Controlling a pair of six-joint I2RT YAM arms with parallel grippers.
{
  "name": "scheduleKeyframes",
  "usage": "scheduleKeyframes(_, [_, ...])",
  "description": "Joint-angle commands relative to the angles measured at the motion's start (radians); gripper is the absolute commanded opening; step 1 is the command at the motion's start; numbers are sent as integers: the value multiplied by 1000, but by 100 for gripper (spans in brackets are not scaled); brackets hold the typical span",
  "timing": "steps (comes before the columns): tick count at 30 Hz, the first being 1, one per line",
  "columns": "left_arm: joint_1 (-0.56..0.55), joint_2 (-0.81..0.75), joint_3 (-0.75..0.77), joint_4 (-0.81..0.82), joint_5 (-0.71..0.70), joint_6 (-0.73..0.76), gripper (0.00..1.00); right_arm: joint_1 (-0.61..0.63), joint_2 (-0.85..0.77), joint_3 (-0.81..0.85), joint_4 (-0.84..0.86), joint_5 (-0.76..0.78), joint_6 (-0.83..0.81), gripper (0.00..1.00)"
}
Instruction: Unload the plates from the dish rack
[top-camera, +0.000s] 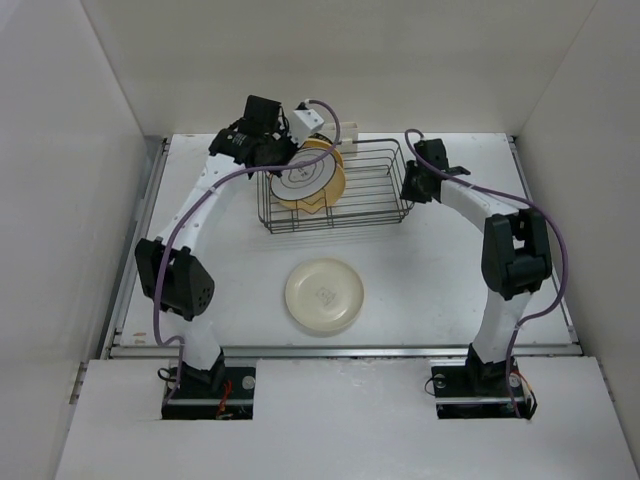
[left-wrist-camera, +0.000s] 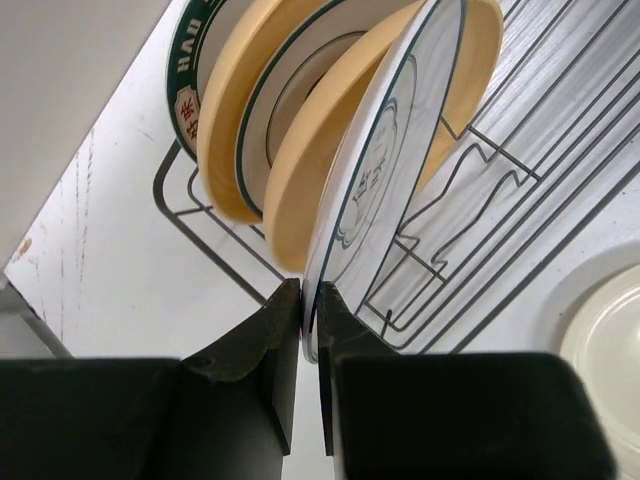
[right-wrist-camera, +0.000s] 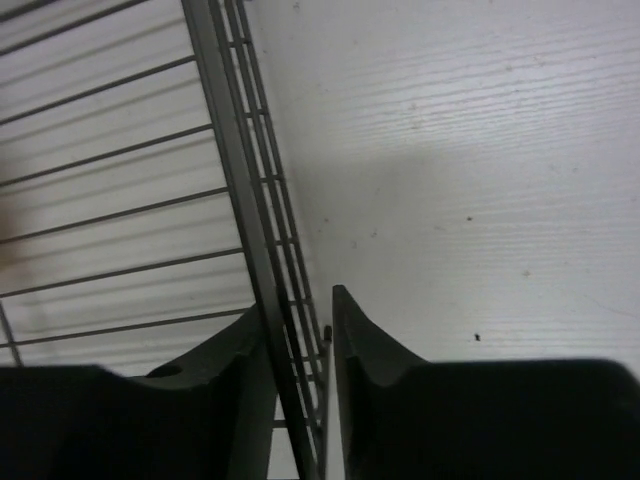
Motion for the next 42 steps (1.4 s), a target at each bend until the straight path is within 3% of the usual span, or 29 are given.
scheduleKeyframes(1, [4, -82, 41, -39, 15, -91, 0, -4, -26, 19, 55, -6, 5, 29])
scheduleKeyframes(4, [13, -100, 80, -71, -30, -120, 0, -4, -37, -3, 55, -17, 5, 18])
scheduleKeyframes(9, [85, -165, 141, -152, -16, -215, 0, -4, -80, -45, 64, -38, 5, 17])
scheduleKeyframes(13, [173, -243, 161, -253, 80, -281, 0, -4, -100, -76, 64, -38, 16, 13])
scheduleKeyframes(18, [306, -343, 25, -385, 252, -231, 0, -4, -118, -85, 64, -38, 16, 14])
scheduleKeyframes(20, [352, -364, -21, -456, 341, -188, 0, -4, -129, -85, 55, -38, 16, 19])
scheduleKeyframes(23, [443, -383, -88, -623, 381, -3, 0, -4, -138, -73, 45, -38, 16, 53])
scheduleKeyframes(24, [464, -395, -118, -652, 381, 48, 0, -4, -138, -64, 35, -38, 16, 72])
scheduleKeyframes(26, [536, -409, -193, -671, 372, 154, 0, -4, -161, -51, 25, -17, 2, 87])
scheduleKeyframes(29, [641, -430, -352, -634, 361, 232, 0, 5, -208, -30, 50, 6, -59, 91])
scheduleKeyframes(31, [653, -430, -470, -614, 361, 300, 0, 30, -231, -7, 71, 15, -143, 91])
scheduleKeyframes(34, [653, -413, -584, -513, 345, 286, 0, 92, -232, 61, 90, 15, -276, 91])
scheduleKeyframes(38, [653, -335, -649, -317, 276, 156, 0, 178, -187, 137, 111, -142, -421, 90])
scheduleKeyframes(40, [644, -277, -615, -330, 243, 137, 0, 199, -112, 211, 101, -259, -446, 90])
scheduleKeyframes(42, [644, -194, -557, -353, 275, 128, 0, 212, -24, 313, 62, -317, -456, 83])
